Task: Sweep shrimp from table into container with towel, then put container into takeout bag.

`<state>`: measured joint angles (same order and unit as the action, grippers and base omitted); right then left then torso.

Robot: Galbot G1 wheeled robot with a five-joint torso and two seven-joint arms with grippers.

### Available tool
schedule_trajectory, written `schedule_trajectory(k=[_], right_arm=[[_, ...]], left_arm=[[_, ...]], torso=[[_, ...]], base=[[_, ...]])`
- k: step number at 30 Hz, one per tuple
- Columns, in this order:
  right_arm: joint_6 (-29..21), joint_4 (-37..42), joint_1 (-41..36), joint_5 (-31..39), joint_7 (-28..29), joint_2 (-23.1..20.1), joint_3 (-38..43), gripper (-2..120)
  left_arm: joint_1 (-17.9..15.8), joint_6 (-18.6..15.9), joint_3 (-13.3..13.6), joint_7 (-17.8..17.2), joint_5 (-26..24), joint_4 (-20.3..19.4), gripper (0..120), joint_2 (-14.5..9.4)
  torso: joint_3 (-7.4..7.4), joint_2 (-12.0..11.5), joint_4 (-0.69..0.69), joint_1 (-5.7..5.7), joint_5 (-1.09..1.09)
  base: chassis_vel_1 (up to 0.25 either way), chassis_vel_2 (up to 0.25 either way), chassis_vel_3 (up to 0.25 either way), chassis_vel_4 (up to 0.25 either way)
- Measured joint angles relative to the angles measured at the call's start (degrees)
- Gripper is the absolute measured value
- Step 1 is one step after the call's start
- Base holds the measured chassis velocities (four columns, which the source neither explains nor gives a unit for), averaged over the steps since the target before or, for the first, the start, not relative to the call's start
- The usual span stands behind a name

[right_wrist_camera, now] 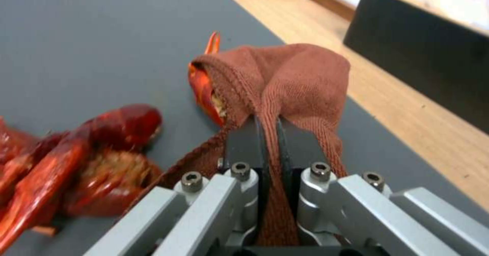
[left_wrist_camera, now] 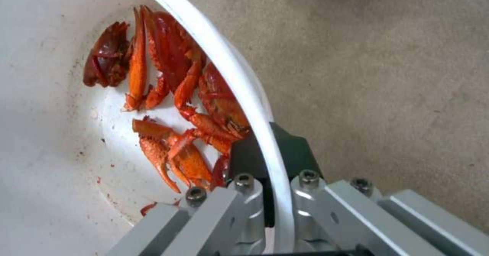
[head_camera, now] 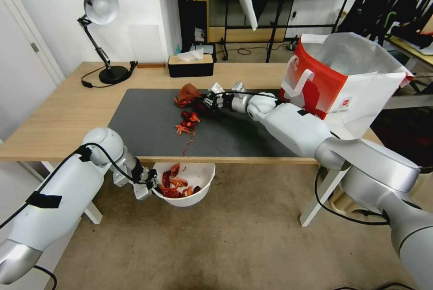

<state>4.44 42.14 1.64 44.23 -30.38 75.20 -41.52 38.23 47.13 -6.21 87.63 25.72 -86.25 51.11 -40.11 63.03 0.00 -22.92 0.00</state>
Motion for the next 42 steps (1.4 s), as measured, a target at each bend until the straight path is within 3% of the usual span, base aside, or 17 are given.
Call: schedule_trajectory(k=[8, 42], right_arm=[[-0.47, 0.57, -0.54, -0.62, -1.6, -0.4, -0.48, 2], [-4.64, 16.7, -0.04, 4.07, -5.25, -9.24, -6.51, 2]], left_arm=[[0.02, 0.0, -0.14, 0.0, -0.09, 0.38, 0, 0.26], [-1.26, 0.0, -0.01, -0.01, -0.37, 1.3, 0, 0.09]], torso=[[0.0, 0.0, 0.01, 0.0, 0.0], [0.0, 0.0, 0.01, 0.0, 0.0]], base=[[0.0, 0.0, 0.0, 0.0], [0.0, 0.0, 0.0, 0.0]])
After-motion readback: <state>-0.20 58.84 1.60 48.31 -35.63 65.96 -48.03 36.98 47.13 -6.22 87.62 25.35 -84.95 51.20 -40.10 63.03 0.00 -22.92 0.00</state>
